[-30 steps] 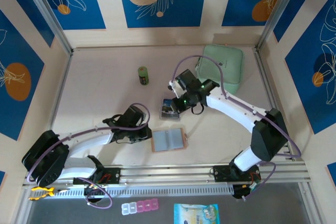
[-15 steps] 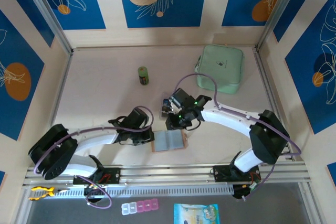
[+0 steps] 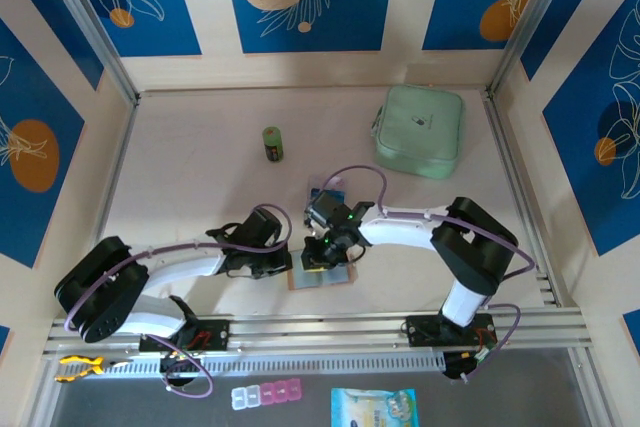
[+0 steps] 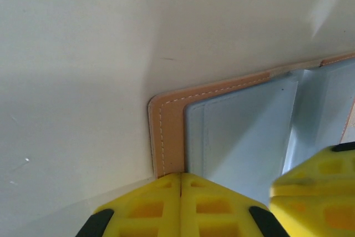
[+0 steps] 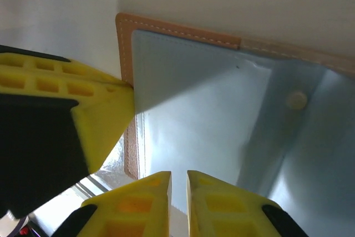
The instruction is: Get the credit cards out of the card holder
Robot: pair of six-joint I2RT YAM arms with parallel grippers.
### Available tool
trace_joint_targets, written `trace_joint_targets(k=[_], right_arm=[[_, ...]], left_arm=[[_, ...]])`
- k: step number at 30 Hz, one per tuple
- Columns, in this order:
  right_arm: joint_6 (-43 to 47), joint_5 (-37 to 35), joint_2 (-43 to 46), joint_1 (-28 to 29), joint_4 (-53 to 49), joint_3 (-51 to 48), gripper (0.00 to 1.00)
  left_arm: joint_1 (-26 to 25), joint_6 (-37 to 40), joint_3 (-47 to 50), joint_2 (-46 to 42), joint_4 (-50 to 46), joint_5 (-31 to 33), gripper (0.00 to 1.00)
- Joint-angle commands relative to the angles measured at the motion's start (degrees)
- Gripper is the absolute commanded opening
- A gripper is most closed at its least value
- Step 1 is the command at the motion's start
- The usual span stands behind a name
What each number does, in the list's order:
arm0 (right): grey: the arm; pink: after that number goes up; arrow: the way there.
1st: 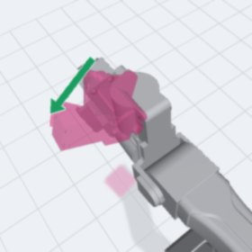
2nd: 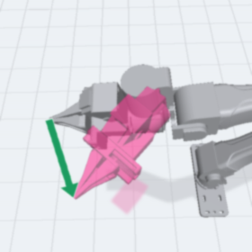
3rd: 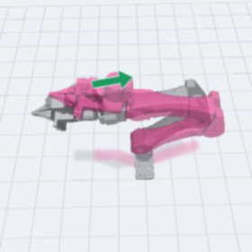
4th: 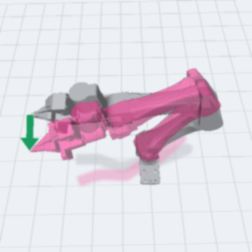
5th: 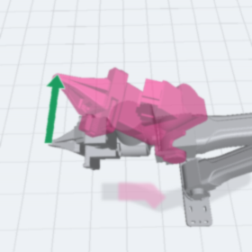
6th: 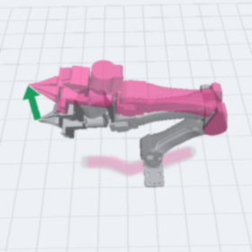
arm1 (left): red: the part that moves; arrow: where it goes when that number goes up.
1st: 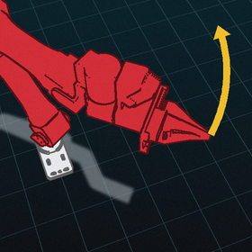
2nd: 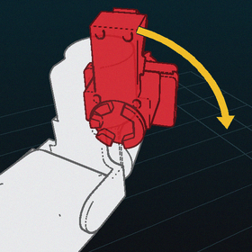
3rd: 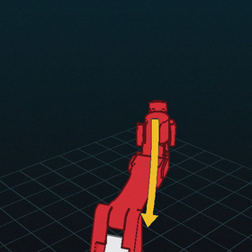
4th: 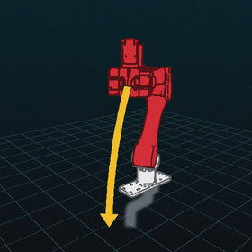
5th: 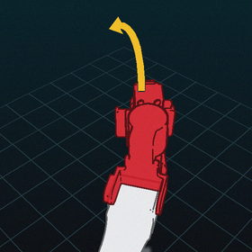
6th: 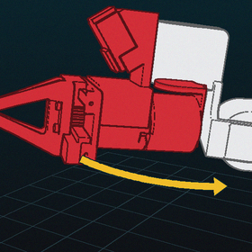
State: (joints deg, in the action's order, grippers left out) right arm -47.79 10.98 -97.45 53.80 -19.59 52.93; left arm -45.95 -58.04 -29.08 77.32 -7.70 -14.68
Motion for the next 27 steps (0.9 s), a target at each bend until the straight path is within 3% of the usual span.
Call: trace_joint_targets(k=[1, 4, 10, 22, 27], right_arm=[[-1.7, 1.7, -2.5, 0.7, 1.3, 1.6, 0.18], [-1.9, -0.7, -3.7, 1.0, -2.0, 2.9, 0.25], [-0.9, -9.2, -2.6, 1.4, -11.6, 4.5, 0.28], [1.7, -10.3, -0.1, 1.7, -15.1, 8.8, 0.28], [5.2, -13.7, 4.9, -0.7, -18.1, 9.0, 0.34]], left_arm=[[-0.4, -0.1, 1.2, -0.7, -1.1, 1.0, 0.01], [-0.4, 0.3, 0.9, -0.8, -1.7, 1.1, 0.01], [-0.4, 0.4, 1.1, -1.3, -2.7, 1.7, 0.01], [-0.4, 2.0, -1.4, -2.0, -5.7, 3.1, 0.02], [0.1, 6.4, -5.3, -4.4, -10.7, 6.7, 0.16]])
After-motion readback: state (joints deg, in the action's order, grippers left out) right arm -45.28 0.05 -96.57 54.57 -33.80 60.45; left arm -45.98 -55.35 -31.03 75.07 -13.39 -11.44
